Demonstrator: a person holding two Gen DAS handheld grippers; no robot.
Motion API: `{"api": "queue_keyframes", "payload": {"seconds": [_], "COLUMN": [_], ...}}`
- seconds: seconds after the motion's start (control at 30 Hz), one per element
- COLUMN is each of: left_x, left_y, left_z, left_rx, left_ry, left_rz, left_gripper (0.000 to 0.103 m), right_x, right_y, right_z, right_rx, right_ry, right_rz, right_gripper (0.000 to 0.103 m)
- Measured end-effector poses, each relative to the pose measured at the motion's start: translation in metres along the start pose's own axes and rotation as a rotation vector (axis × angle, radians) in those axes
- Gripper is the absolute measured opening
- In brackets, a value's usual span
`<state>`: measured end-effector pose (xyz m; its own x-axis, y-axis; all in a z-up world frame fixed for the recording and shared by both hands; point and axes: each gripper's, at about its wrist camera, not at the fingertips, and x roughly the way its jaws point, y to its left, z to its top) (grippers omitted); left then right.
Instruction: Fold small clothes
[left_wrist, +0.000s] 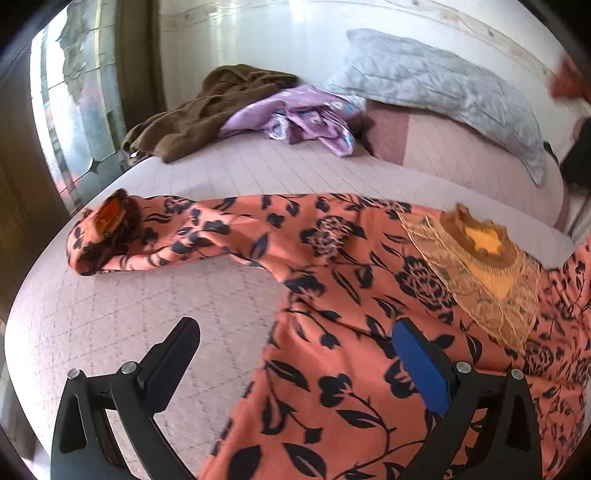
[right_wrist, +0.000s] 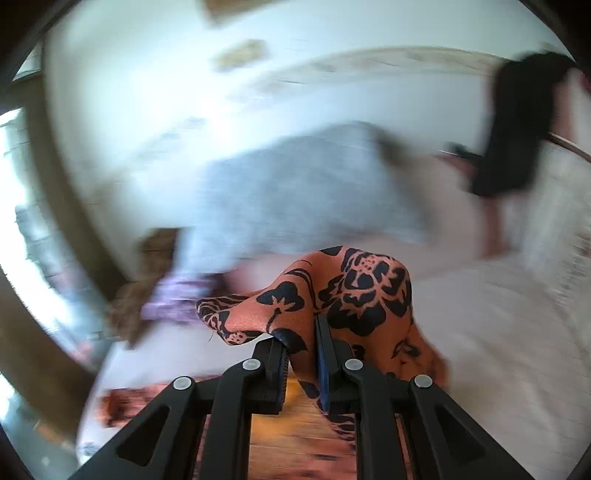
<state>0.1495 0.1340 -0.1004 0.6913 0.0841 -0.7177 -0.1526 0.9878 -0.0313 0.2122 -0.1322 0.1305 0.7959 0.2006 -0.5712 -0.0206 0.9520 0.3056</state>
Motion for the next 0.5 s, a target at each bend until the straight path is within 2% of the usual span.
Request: {"api": "queue_keyframes", "payload": {"seconds": [0.03,0.1,0.13,0.17,0.2,0.23,0.3,0.33,0.4,0.5], "left_x": [0.000,0.001,0.003,0.004,0.006,0.006,0.007,0.006,0.006,0.003], "left_y": [0.003,0.010,0.013,0.015,0.018,0.021,0.024,0.026,0.026,0.020], "left_z": [0.000,0.001,0.001,0.001,0.000,-0.001,-0.003,-0.003,-0.003,0.001], "left_rx": [-0.008,-0.030,-0.037,-0.044,-0.053,-0.058,-0.061,-0.061,-0.065,-0.067], "left_ry": [-0.001,-0.001,0.004,0.010,0.016,0.019,0.024,0.023,0.024,0.019], "left_rz": [0.000,0.001,0.003,0.003,0.003,0.006,0.010,0.009,-0.011,-0.065], "left_gripper": [0.103,0.103,0.103,0.103,0.103,0.103,0.103,0.103,0.103,0.103], "right_x": [0.003,0.022,0.036,0.060,0.089,0.110,0.158,0.167,0.164,0.137], "right_y": [0.025,0.070,0.083,0.098,0.111,0.116,0.112,0.098,0.065,0.030], "right_z": [-0.006,-0.032,-0.048,-0.070,-0.098,-0.123,-0.179,-0.197,-0.209,-0.207], "right_rx": [-0.022,-0.038,-0.041,-0.060,-0.087,-0.104,-0.131,-0.087,0.040,0.085], "right_ry": [-0.013,0.002,0.037,0.108,0.189,0.237,0.406,0.431,0.418,0.364], "right_rz": [0.048,0.155,0.195,0.231,0.240,0.225,0.182,0.159,0.169,0.140], "right_gripper": [0.014,0.022,0.048,0.097,0.103,0.102,0.100,0.096,0.096,0.096]}}
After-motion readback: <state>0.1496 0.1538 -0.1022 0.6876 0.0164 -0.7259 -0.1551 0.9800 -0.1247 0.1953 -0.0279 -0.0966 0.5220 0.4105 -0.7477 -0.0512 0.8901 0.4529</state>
